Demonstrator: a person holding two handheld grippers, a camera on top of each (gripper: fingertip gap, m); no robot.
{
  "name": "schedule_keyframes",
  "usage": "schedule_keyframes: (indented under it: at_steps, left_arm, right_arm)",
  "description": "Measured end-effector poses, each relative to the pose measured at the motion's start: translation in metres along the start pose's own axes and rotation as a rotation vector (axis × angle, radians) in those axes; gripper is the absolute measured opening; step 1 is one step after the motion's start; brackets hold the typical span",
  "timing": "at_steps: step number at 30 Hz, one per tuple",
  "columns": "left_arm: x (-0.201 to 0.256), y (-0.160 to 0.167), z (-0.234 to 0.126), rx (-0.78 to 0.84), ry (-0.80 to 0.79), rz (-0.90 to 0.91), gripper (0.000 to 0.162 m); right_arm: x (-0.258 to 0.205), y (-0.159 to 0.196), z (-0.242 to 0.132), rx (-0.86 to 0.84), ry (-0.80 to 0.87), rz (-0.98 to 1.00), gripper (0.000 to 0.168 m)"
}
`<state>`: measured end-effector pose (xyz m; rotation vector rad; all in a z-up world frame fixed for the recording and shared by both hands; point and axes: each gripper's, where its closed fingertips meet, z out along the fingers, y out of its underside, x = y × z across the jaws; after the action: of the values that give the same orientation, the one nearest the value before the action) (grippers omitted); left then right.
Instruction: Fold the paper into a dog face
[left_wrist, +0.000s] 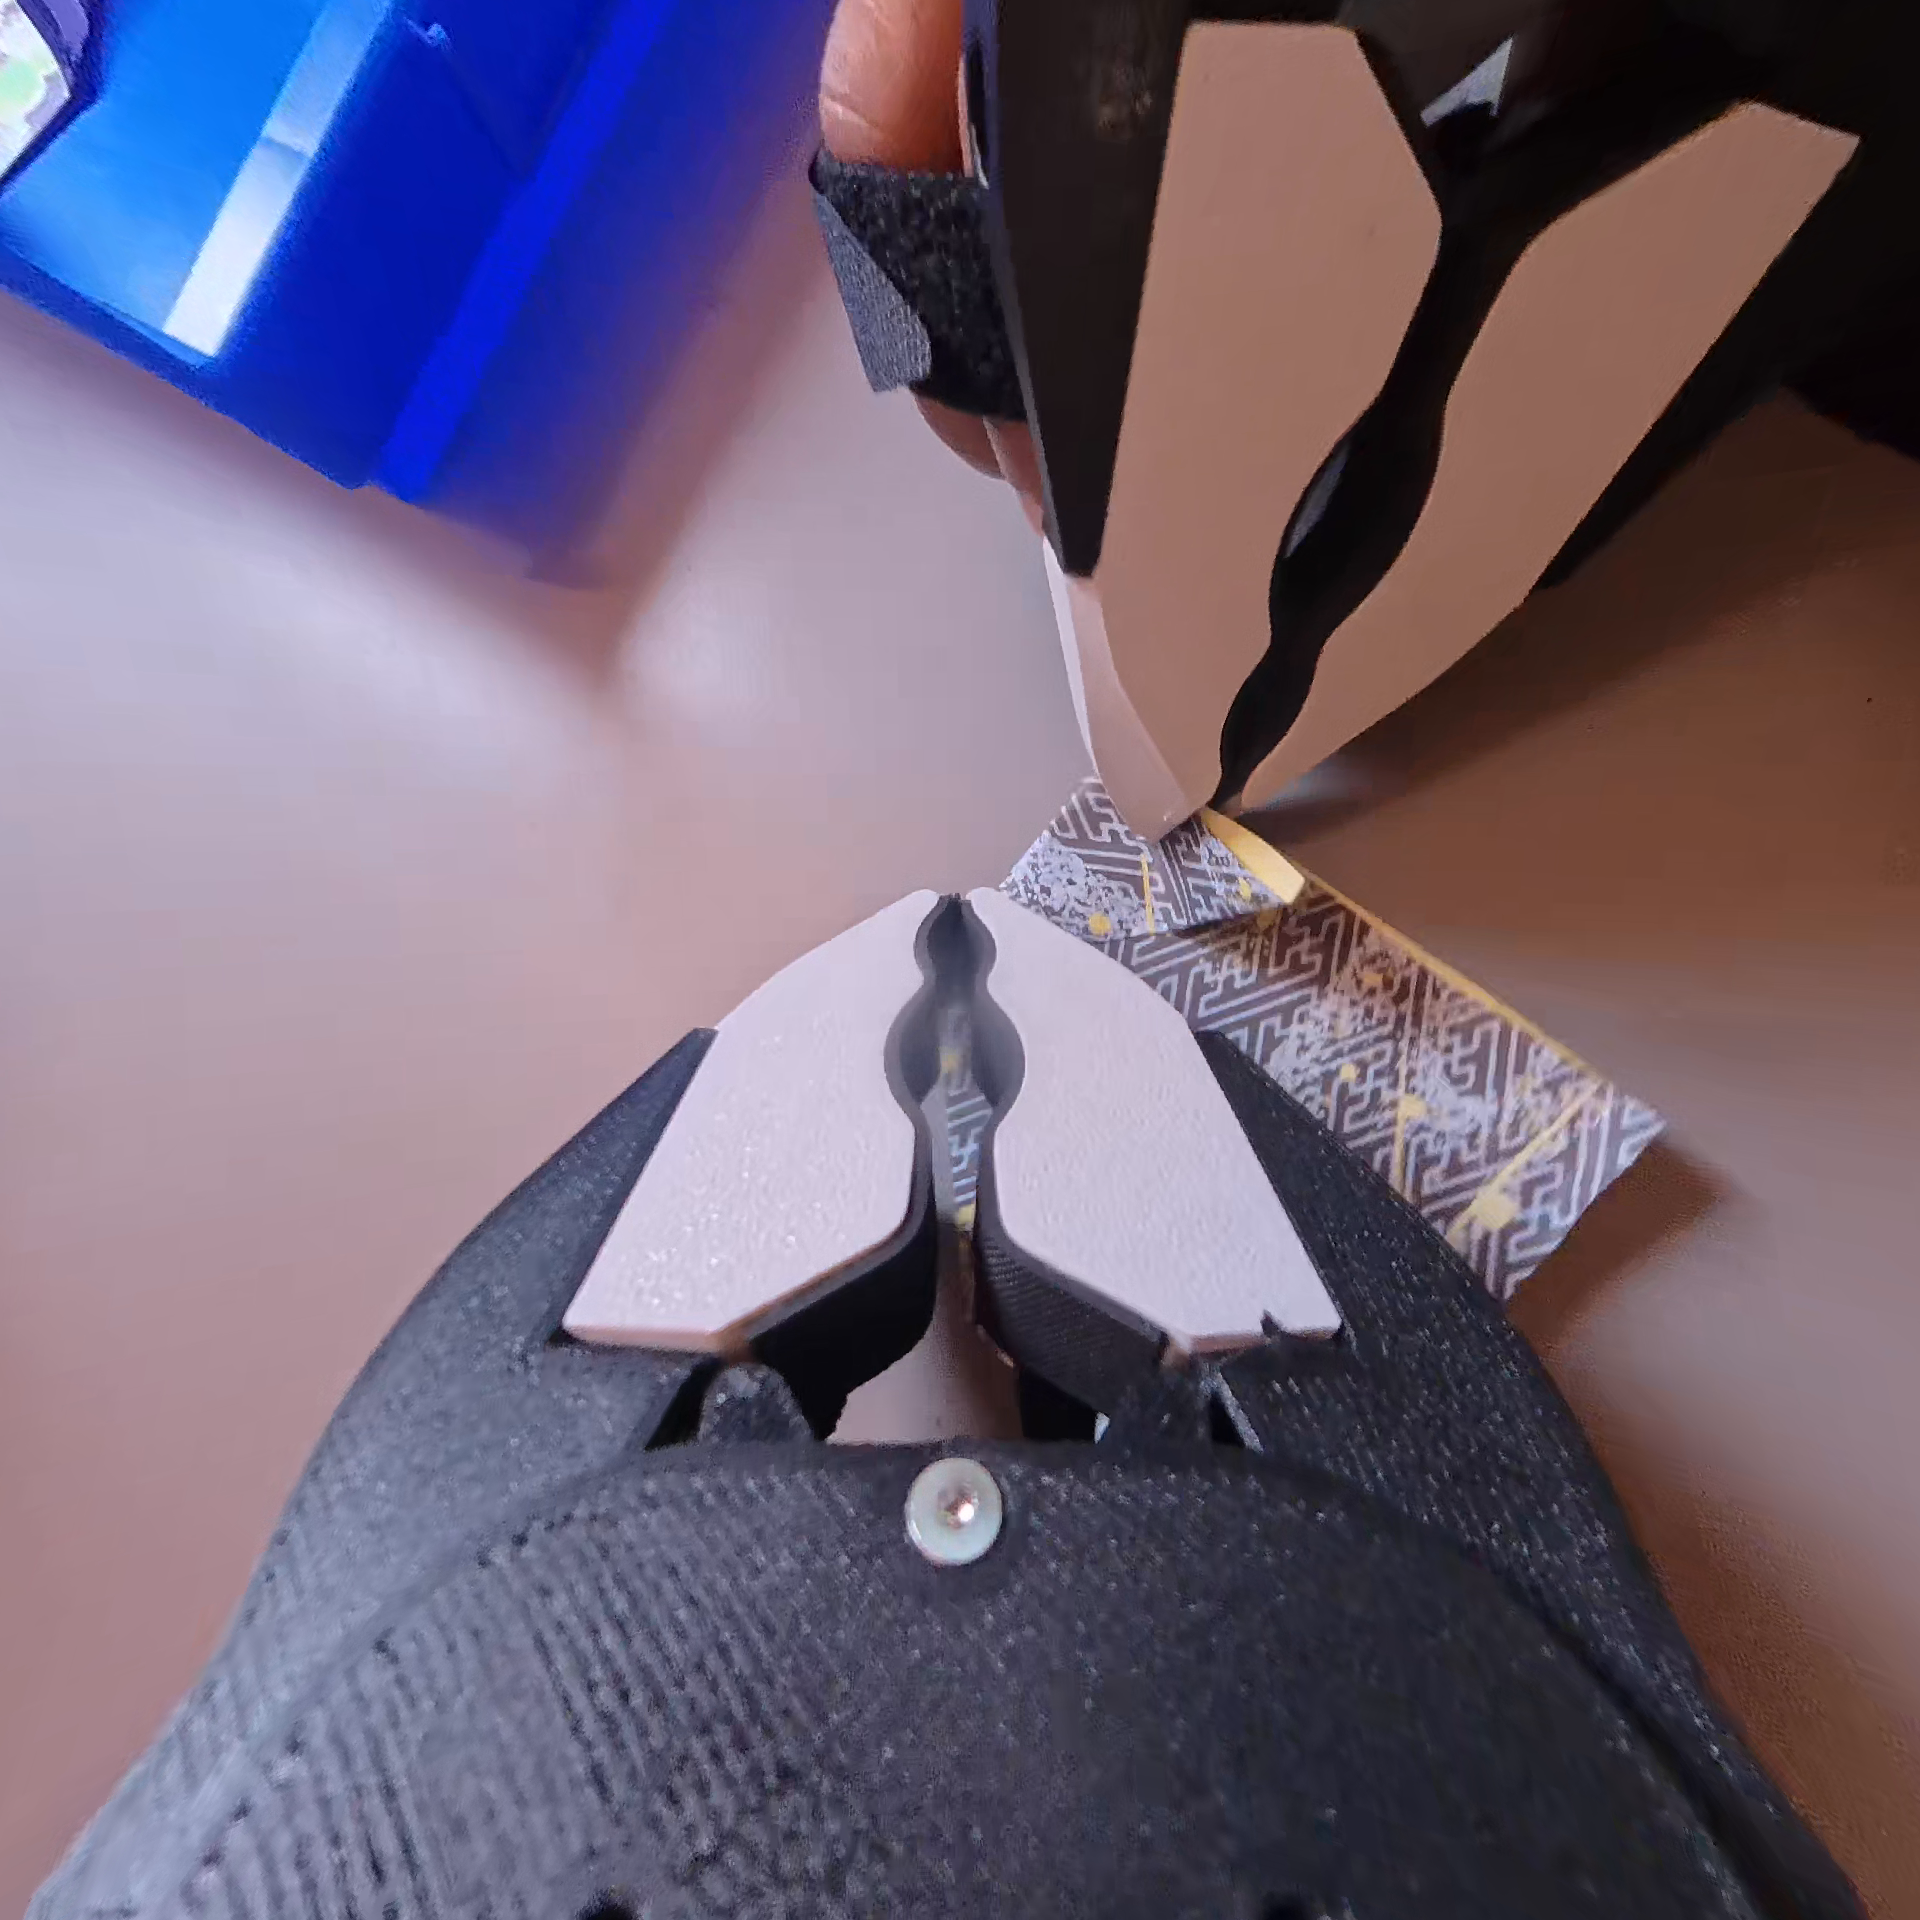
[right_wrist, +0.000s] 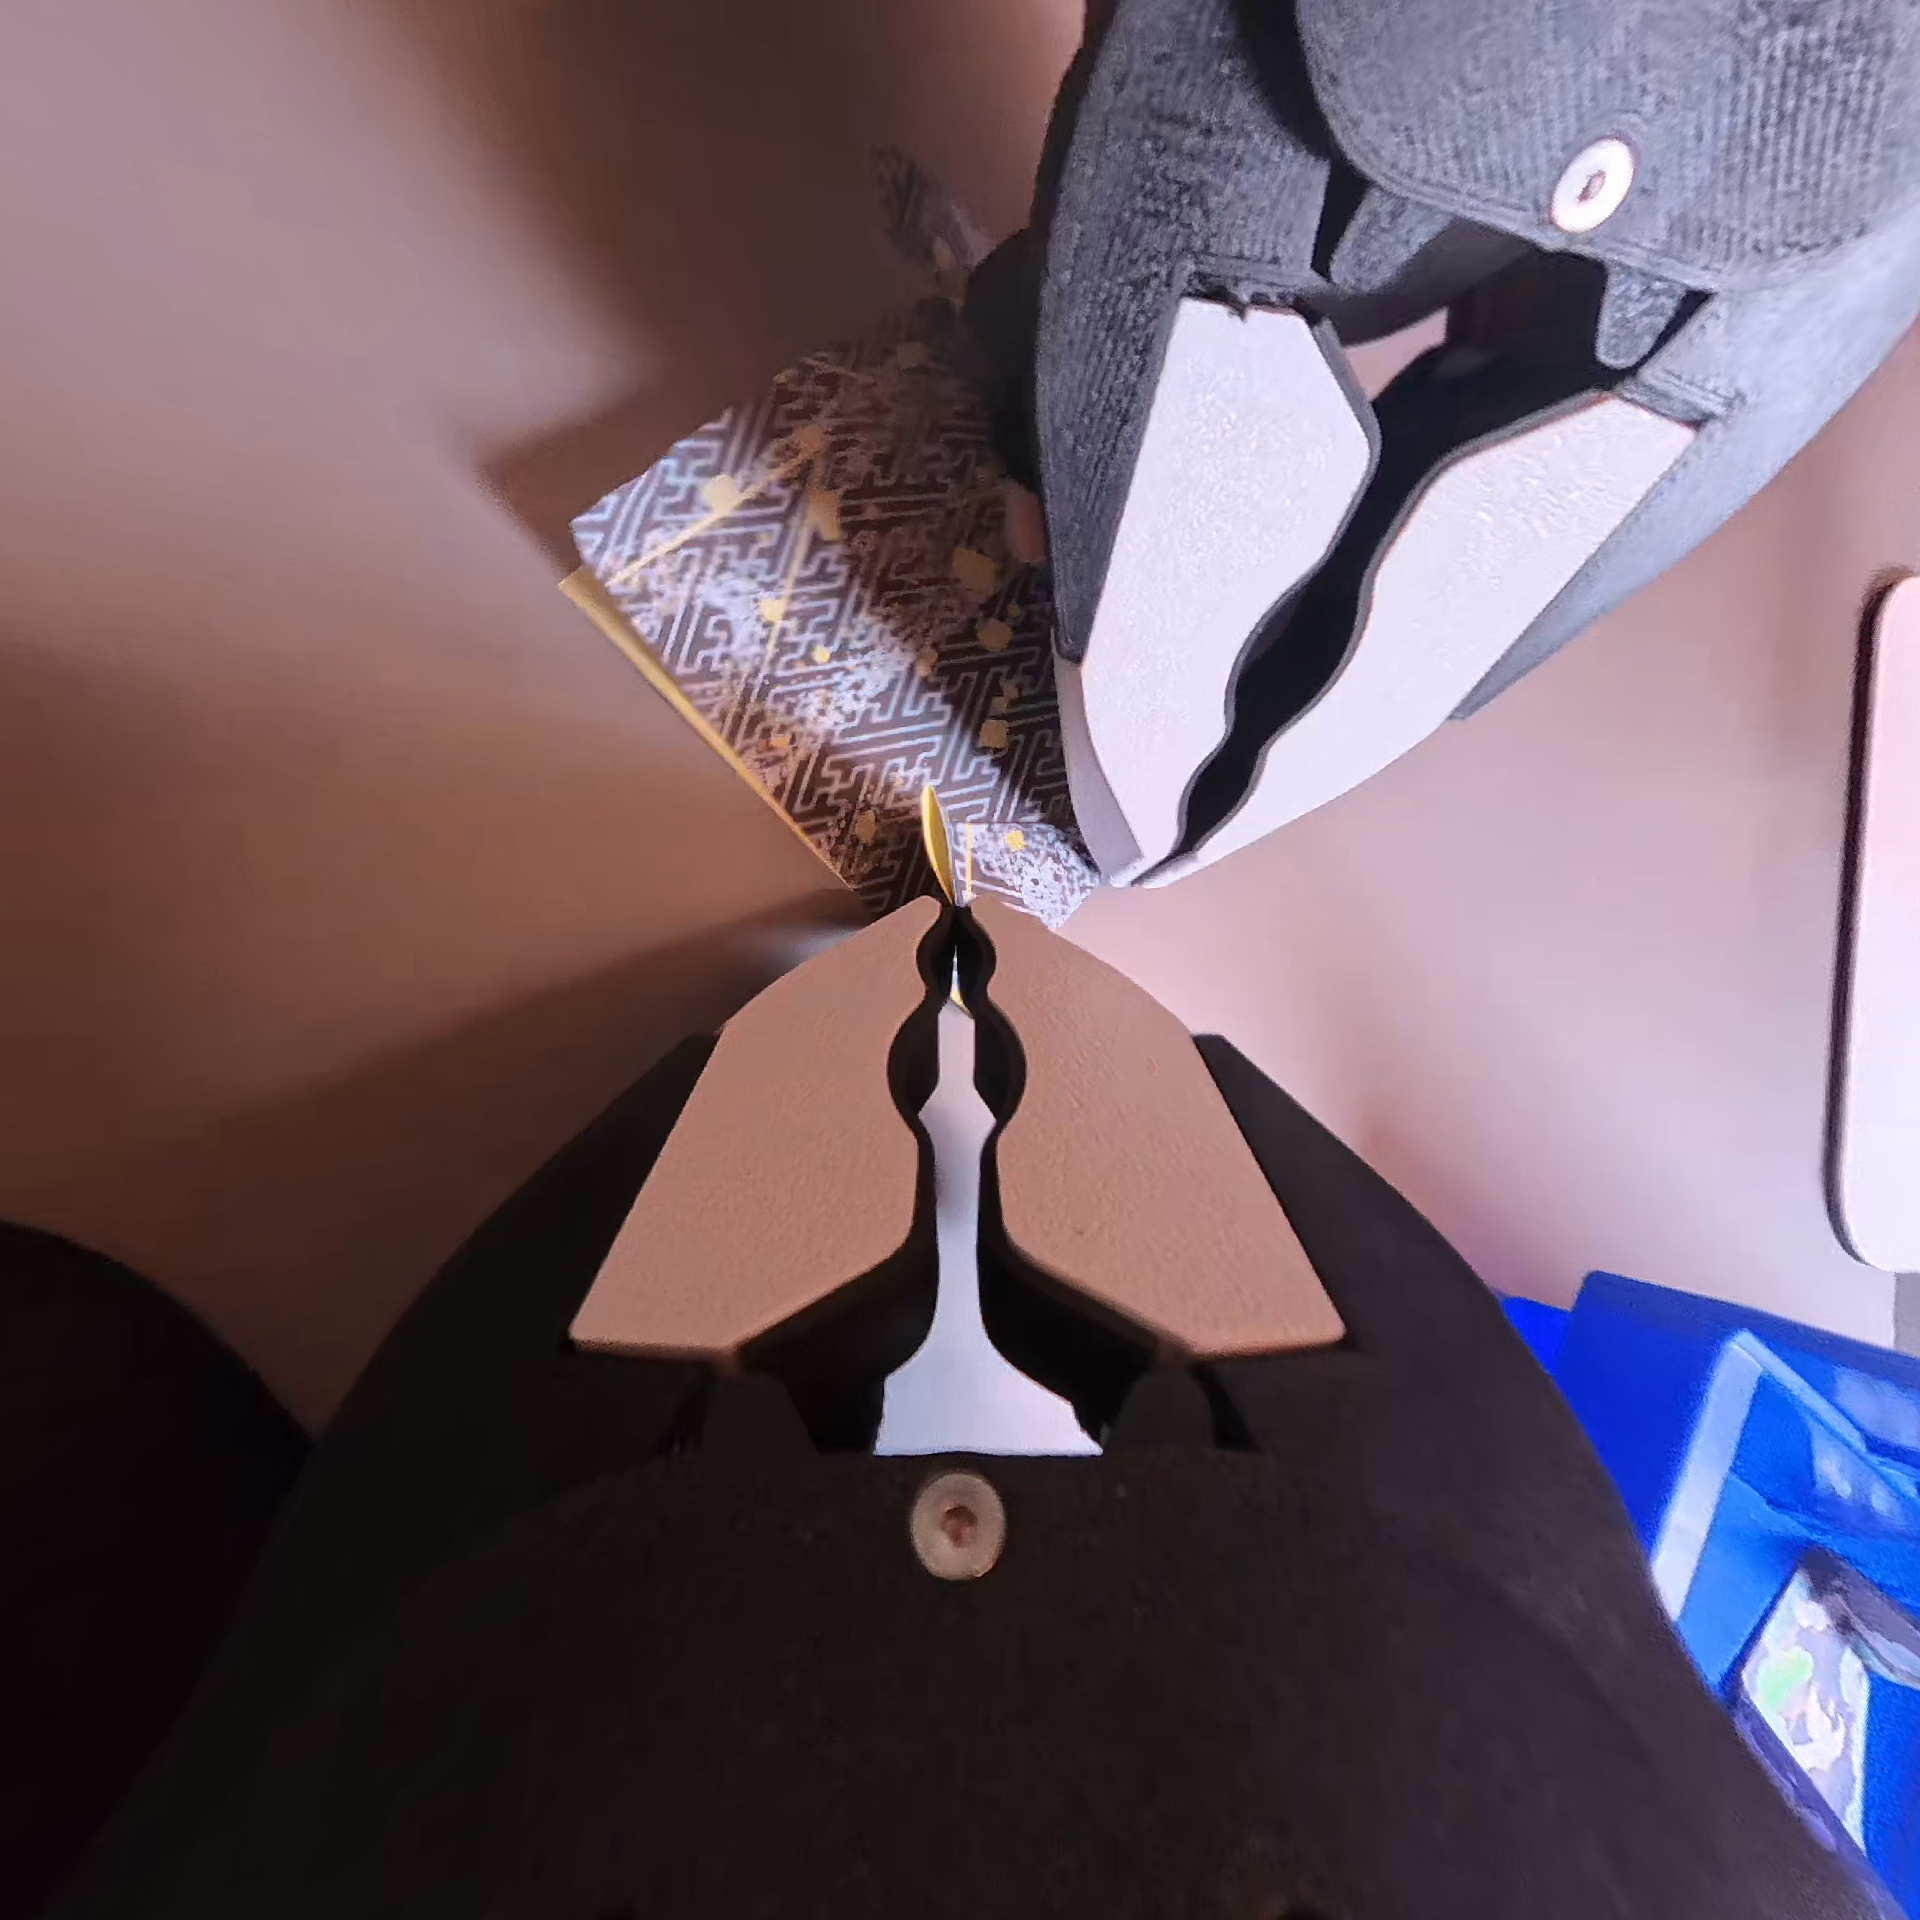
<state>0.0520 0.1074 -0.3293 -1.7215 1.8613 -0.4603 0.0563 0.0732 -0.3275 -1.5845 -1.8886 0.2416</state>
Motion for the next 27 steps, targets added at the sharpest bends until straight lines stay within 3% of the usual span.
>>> schedule_keyframes:
  at_steps: [3, 7, 10, 12, 16, 27]
  left_arm:
    - [0.003, 0.0, -0.001, 0.019, -0.017, 0.005, 0.0]
    - [0.003, 0.0, -0.001, 0.023, -0.052, 0.017, 0.001]
    - [0.002, 0.0, -0.001, 0.029, -0.06, 0.014, 0.0]
    - [0.002, 0.0, -0.001, 0.035, -0.061, 0.007, 0.0]
    - [0.002, 0.0, -0.001, 0.047, -0.068, 0.0, 0.0]
    - [0.003, 0.0, -0.002, 0.058, -0.052, 0.001, 0.0]
  right_arm:
    - [-0.001, 0.005, -0.005, 0.024, 0.014, 0.036, 0.001]
    - [-0.008, 0.0, -0.027, 0.137, -0.164, 0.25, 0.013]
    - [0.022, -0.015, -0.044, 0.281, -0.119, 0.394, 0.003]
    - [0.034, -0.018, -0.034, 0.274, -0.086, 0.429, 0.0]
    - [0.028, -0.008, -0.001, 0.119, -0.043, 0.275, 0.0]
    - [0.021, -0.003, 0.011, 0.074, 0.115, -0.103, 0.0]
